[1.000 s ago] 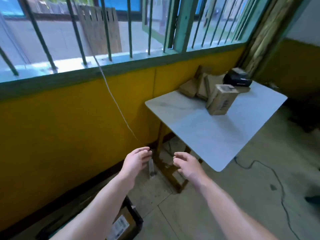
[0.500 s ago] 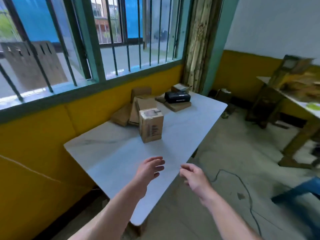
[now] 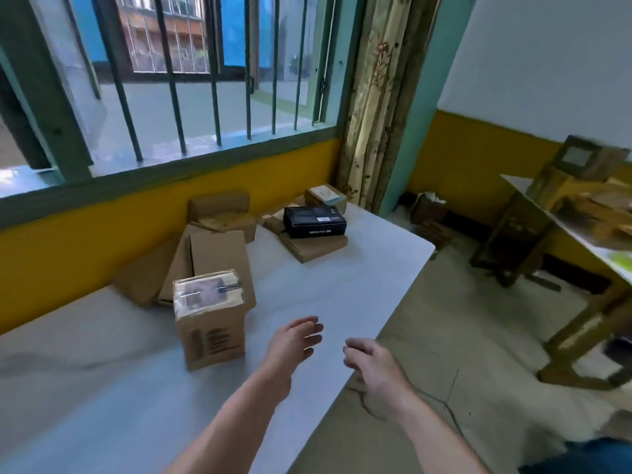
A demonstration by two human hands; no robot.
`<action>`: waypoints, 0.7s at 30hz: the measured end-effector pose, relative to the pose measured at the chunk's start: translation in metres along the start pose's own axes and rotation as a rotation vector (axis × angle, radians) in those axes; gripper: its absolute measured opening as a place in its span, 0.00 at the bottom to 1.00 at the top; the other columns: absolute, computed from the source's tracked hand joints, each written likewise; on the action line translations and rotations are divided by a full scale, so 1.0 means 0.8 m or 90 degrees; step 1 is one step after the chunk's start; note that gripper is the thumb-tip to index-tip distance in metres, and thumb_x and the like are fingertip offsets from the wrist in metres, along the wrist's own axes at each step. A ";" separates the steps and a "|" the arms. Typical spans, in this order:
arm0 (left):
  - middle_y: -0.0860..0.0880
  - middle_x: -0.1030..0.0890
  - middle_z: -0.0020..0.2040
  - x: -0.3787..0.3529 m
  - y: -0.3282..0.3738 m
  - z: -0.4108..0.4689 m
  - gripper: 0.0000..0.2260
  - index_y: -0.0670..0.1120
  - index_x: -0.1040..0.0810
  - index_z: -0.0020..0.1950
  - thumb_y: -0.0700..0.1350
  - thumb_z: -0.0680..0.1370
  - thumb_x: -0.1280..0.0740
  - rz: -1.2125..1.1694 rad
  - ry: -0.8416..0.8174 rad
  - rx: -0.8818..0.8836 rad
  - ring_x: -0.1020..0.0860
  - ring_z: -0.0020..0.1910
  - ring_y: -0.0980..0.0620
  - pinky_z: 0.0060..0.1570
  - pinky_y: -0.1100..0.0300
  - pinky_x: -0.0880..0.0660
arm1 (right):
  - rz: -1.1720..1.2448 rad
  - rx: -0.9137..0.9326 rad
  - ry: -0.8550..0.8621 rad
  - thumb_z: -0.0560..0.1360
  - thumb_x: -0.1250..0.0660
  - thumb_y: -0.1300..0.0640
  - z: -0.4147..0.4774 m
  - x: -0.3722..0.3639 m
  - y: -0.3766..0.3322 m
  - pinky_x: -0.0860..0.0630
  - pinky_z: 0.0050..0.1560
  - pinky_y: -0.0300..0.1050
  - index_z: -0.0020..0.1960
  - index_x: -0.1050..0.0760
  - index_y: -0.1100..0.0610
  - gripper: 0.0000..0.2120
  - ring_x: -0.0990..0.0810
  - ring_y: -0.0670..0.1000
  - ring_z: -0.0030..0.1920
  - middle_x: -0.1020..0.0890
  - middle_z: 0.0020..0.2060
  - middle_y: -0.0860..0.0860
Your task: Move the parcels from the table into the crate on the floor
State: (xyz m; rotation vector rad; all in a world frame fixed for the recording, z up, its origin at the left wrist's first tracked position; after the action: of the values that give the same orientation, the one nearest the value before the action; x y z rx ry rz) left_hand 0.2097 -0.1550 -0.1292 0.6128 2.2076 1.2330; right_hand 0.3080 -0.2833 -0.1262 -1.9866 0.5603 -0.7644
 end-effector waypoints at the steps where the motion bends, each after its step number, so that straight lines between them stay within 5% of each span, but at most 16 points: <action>1: 0.49 0.16 0.53 -0.009 0.009 0.022 0.09 0.47 0.20 0.57 0.42 0.82 0.38 -0.005 0.005 0.001 0.19 0.53 0.52 0.54 0.59 0.26 | -0.019 0.003 -0.013 0.78 0.34 0.57 0.023 0.007 -0.012 0.24 0.50 0.40 0.61 0.23 0.54 0.11 0.19 0.47 0.51 0.18 0.49 0.48; 6: 0.50 0.16 0.55 -0.034 0.063 0.101 0.10 0.47 0.20 0.59 0.42 0.81 0.38 0.010 0.041 -0.032 0.19 0.54 0.52 0.55 0.60 0.26 | -0.055 0.034 -0.053 0.79 0.35 0.57 0.123 0.026 -0.077 0.24 0.59 0.50 0.58 0.23 0.53 0.09 0.19 0.54 0.55 0.18 0.51 0.50; 11: 0.52 0.17 0.54 -0.018 0.095 0.126 0.10 0.47 0.21 0.61 0.41 0.81 0.38 0.073 0.159 -0.129 0.20 0.54 0.54 0.46 0.69 0.26 | -0.075 0.042 -0.181 0.79 0.36 0.55 0.194 -0.014 -0.105 0.22 0.59 0.47 0.58 0.24 0.50 0.08 0.20 0.49 0.54 0.18 0.51 0.47; 13: 0.54 0.18 0.55 -0.006 0.110 0.126 0.10 0.49 0.22 0.61 0.42 0.81 0.36 0.115 0.233 -0.222 0.20 0.56 0.56 0.51 0.70 0.25 | -0.087 0.043 -0.257 0.79 0.36 0.56 0.216 -0.041 -0.111 0.23 0.60 0.48 0.59 0.24 0.51 0.09 0.20 0.49 0.55 0.18 0.52 0.48; 16: 0.55 0.21 0.59 0.022 0.128 0.112 0.14 0.51 0.21 0.62 0.50 0.76 0.33 0.317 0.463 -0.352 0.25 0.62 0.55 0.63 0.55 0.27 | -0.112 0.039 -0.382 0.79 0.36 0.59 0.234 -0.081 -0.115 0.24 0.61 0.49 0.61 0.24 0.54 0.11 0.20 0.52 0.57 0.18 0.53 0.50; 18: 0.51 0.26 0.68 0.050 0.130 0.100 0.25 0.52 0.24 0.67 0.59 0.72 0.34 0.542 0.625 -0.282 0.33 0.71 0.49 0.71 0.48 0.36 | -0.141 0.044 -0.454 0.79 0.36 0.60 0.237 -0.103 -0.116 0.24 0.59 0.50 0.61 0.24 0.54 0.11 0.20 0.54 0.57 0.18 0.51 0.50; 21: 0.50 0.52 0.81 0.092 0.109 0.087 0.40 0.59 0.43 0.78 0.72 0.70 0.37 0.774 0.611 0.079 0.57 0.79 0.45 0.74 0.39 0.59 | -0.177 0.064 -0.522 0.79 0.36 0.59 0.240 -0.123 -0.115 0.23 0.58 0.51 0.60 0.24 0.53 0.10 0.19 0.55 0.56 0.18 0.48 0.50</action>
State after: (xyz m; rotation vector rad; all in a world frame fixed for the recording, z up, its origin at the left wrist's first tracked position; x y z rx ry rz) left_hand 0.2100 -0.0243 -0.1008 1.9034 2.6701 2.3343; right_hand 0.3814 -0.0619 -0.1519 -2.0836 -0.2355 -0.0798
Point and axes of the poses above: each hand's wrist, its own z-axis towards the middle knuckle, its own x-axis out of the back of the hand, y = z × x, the point moved 1 cm from there along z, towards the middle knuckle
